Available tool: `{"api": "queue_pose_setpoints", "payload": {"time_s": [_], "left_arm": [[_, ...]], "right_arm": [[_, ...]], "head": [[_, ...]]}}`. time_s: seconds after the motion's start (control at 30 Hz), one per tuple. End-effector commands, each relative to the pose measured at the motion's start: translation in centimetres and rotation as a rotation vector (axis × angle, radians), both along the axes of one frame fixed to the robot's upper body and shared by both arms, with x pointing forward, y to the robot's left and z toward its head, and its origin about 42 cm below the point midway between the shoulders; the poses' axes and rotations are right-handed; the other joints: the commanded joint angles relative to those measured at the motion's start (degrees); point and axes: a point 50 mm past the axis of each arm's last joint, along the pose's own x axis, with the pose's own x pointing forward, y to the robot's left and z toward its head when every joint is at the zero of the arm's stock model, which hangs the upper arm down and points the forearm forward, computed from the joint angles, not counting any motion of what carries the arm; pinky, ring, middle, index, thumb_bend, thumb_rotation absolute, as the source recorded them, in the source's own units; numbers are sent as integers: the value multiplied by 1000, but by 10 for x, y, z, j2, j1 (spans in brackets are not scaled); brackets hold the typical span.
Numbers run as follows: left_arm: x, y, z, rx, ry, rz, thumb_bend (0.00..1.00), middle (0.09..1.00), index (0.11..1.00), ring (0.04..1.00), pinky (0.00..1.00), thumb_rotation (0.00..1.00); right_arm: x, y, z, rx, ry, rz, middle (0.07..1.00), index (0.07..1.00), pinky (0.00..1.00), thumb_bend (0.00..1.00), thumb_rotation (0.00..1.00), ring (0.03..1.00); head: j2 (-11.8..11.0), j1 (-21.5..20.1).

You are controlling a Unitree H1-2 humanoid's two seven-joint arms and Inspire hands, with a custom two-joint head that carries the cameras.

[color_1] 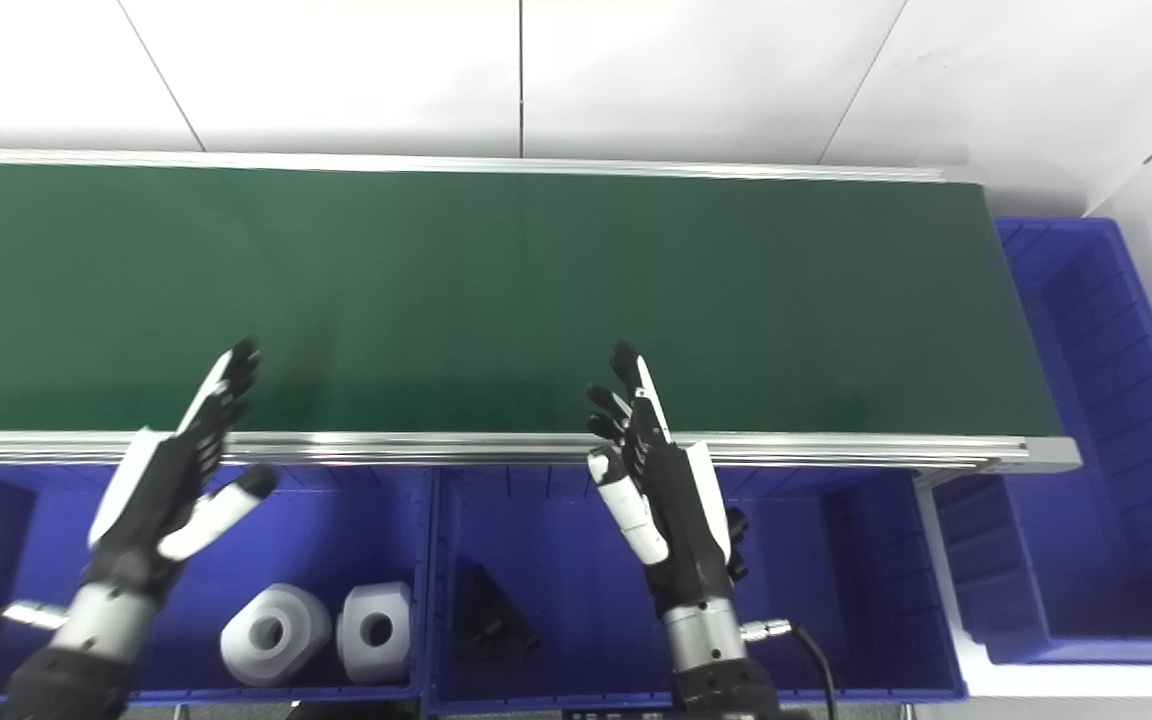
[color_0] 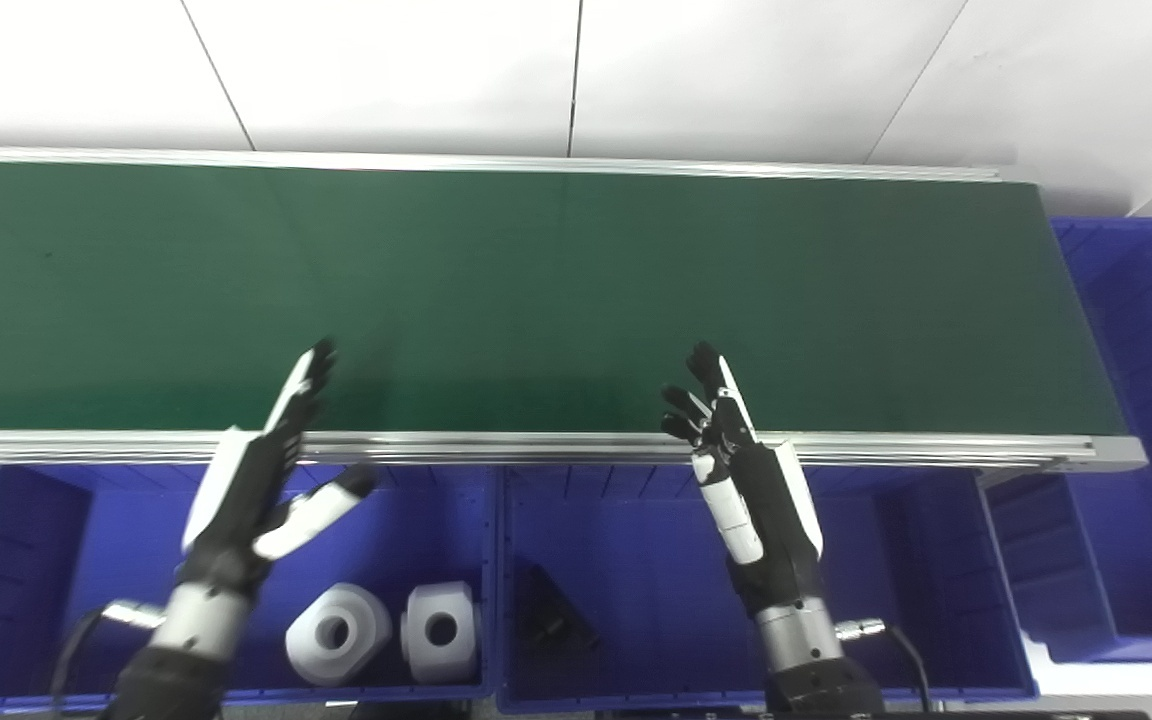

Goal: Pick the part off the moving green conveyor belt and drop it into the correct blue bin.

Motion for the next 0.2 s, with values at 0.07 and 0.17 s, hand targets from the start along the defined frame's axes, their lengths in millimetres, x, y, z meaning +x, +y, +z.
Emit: {"api": "queue_pose_setpoints", "payload": {"time_s": [0.07,0.17], "left_arm": [[-8,-8,14,-7,-78,27,766,1000,1000,1000,996,820],[-12,-14,18,-26,-90,53,763,1000,1000,1000,1000,840]], "right_arm": [[-3,-14,14,-5,-18,-7,981,1000,869,833,936,901],[-4,-22,15,-21,-12,-4,971,1000,866,844,943,892]], "head": [[10,25],[12,40]]}}
